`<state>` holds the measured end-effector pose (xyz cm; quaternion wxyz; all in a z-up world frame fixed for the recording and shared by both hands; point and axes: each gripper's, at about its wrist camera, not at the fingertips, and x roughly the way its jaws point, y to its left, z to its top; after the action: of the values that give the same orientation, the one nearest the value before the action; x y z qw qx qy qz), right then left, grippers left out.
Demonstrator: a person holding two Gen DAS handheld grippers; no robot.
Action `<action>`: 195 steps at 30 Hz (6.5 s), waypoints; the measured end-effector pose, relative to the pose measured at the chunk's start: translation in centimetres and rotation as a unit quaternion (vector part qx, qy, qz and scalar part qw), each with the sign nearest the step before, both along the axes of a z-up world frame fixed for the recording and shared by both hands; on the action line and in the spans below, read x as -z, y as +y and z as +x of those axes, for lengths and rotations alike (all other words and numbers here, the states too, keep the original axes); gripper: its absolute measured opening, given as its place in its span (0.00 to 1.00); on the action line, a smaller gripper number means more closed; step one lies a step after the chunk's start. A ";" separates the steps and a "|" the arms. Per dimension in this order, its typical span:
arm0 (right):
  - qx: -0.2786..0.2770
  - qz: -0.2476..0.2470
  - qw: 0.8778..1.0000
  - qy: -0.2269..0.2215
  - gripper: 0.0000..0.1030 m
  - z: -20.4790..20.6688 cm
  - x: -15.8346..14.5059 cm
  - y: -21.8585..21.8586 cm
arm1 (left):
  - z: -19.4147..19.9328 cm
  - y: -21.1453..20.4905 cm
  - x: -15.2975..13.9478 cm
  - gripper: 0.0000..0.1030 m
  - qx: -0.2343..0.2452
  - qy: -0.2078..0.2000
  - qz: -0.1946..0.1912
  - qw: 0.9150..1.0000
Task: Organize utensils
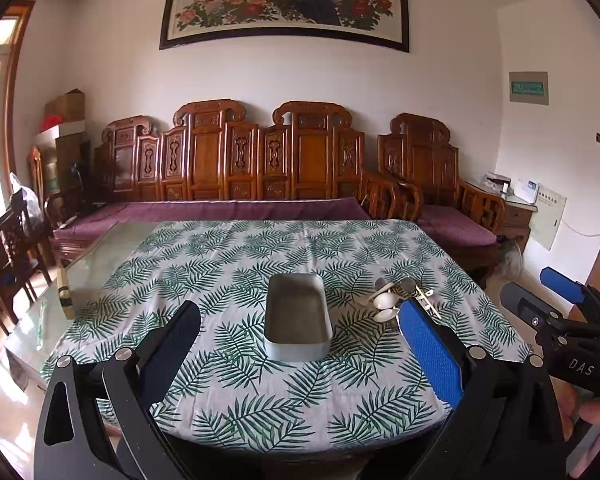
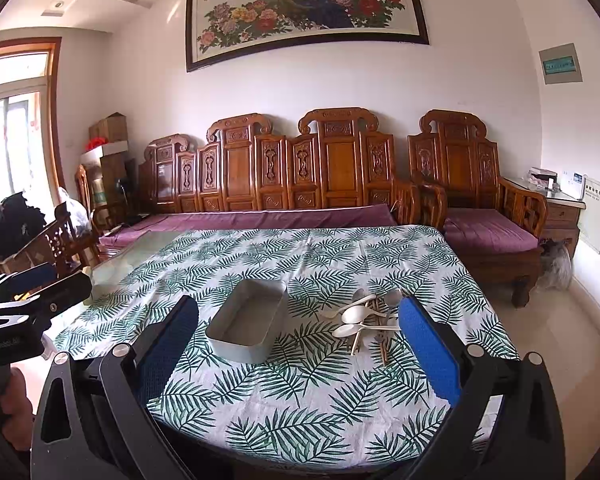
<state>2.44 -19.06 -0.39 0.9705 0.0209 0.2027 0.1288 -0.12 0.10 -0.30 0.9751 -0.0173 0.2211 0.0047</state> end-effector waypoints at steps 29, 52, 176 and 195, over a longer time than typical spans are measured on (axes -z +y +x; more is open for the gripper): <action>0.000 0.001 1.000 -0.002 0.97 -0.4 0.0 -0.1 | 0.0 -0.5 -0.2 0.94 0.000 -0.006 0.001 1.000; 0.000 0.003 1.000 -0.002 0.97 -0.5 -0.2 -0.2 | -0.1 -0.7 -0.1 0.94 0.002 -0.007 0.002 1.000; 0.003 -0.030 0.959 0.283 0.30 30.7 22.9 -11.4 | 29.0 -17.3 17.3 0.07 0.232 0.227 0.116 0.939; 0.050 -0.061 0.935 0.347 0.09 35.8 25.5 -8.9 | 26.0 -12.5 14.6 0.07 0.213 0.200 0.096 0.952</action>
<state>38.22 -27.99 -25.84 0.8442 0.0153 0.5332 0.0527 25.92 -12.36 -14.89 0.8865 0.1252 0.4082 -0.1784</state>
